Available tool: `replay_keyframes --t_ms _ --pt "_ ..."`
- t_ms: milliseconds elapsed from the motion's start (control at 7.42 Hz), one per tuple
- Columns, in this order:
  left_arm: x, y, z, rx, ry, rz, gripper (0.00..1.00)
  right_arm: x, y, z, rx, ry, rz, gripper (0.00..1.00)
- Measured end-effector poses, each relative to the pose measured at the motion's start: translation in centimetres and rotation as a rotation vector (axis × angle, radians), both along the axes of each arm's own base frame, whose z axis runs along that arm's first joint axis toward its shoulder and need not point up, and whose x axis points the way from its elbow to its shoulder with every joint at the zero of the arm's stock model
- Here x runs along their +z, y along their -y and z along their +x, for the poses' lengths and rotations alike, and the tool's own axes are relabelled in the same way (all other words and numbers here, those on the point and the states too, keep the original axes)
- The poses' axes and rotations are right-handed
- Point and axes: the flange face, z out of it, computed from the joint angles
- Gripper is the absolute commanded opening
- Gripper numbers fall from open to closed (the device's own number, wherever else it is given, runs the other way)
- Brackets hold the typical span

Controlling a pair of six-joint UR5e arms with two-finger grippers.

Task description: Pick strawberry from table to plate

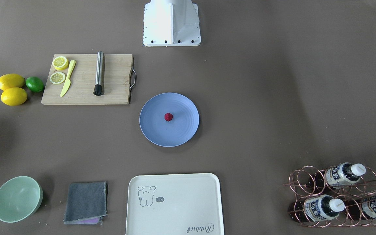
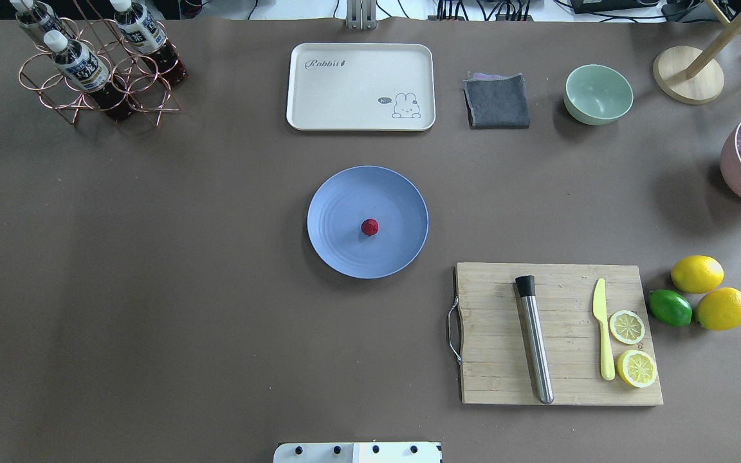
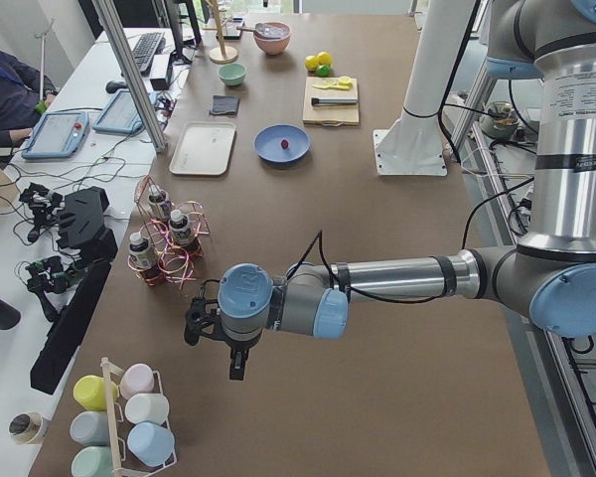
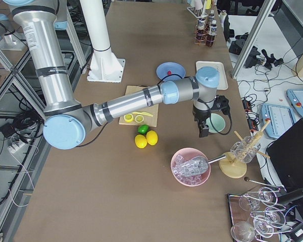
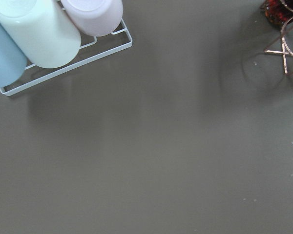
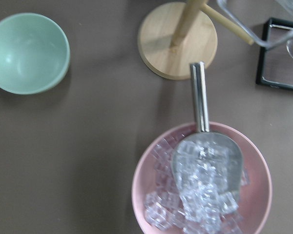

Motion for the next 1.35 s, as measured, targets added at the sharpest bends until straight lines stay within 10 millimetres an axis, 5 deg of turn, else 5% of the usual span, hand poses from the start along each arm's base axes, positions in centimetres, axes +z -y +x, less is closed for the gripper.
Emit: replay_keyframes --t_ms 270,404,1348 --pt "1.1 -0.9 -1.0 0.011 0.070 -0.014 0.98 6.8 -4.3 2.7 -0.015 -0.053 -0.110 1.00" --pt "1.5 -1.0 -1.0 0.011 0.077 -0.023 0.98 8.6 -5.4 2.9 -0.017 -0.061 -0.147 1.00" --pt "0.4 -0.2 1.4 -0.004 -0.035 -0.094 0.98 9.5 -6.0 2.6 -0.012 -0.015 -0.180 1.00"
